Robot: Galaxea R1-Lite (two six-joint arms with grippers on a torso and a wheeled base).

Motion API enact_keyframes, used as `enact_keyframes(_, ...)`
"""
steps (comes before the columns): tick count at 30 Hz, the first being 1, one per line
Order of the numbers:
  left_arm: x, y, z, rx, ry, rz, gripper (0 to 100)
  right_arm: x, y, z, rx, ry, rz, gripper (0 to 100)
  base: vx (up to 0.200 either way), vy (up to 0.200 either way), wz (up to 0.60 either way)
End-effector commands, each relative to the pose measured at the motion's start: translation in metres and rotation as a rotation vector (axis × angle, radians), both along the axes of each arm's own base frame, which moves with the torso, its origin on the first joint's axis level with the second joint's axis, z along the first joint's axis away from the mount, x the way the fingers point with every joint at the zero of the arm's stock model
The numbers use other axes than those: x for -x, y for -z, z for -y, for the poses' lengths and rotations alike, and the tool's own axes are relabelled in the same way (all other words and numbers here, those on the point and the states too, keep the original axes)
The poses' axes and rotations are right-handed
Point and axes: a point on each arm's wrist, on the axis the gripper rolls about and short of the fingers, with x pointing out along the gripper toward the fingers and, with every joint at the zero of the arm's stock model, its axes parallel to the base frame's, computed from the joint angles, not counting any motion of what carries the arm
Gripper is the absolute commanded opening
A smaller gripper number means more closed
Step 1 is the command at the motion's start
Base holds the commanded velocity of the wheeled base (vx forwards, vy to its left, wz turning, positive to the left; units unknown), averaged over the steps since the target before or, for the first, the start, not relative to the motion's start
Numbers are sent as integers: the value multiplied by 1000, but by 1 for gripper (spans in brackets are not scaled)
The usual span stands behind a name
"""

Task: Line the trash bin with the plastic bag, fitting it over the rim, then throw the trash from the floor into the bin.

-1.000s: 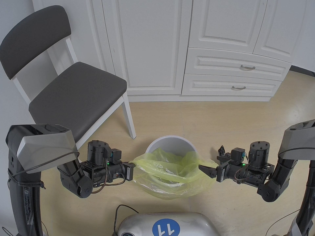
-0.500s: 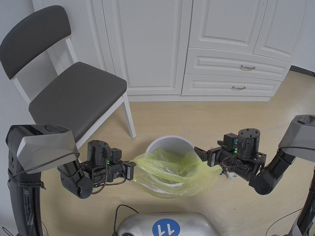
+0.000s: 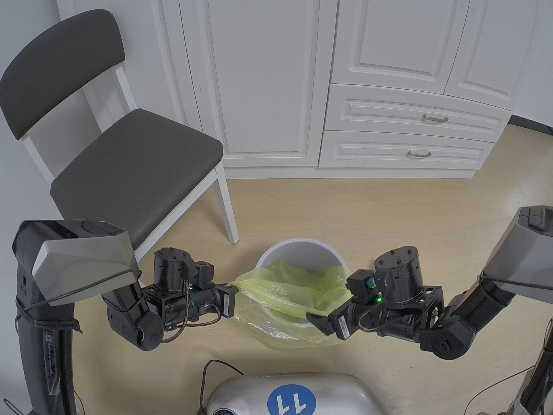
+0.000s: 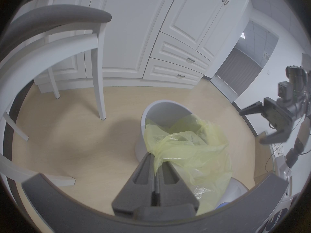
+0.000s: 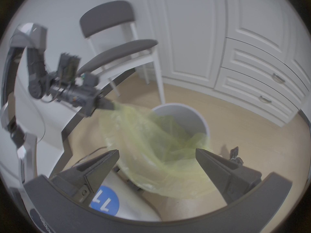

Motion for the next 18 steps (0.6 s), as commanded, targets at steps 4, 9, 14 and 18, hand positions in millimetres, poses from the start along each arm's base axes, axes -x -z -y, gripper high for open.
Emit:
enact_keyframes(4,-8,26,-4,-15,-18,-48,0,11,11,-6,80,-119,4,100,0,0,0)
enact_keyframes(9,-7,25,-4,-8,-18,-30,100,1,21,7,129,-107,33,100,0,0,0)
enact_keyframes(14,-8,26,-3,-8,-19,-24,100,-14,45,11,138,-92,60,100,0,0,0)
enact_keyframes(18,-9,28,-3,-10,-18,-26,100,-20,56,12,138,-86,90,100,0,0,0)
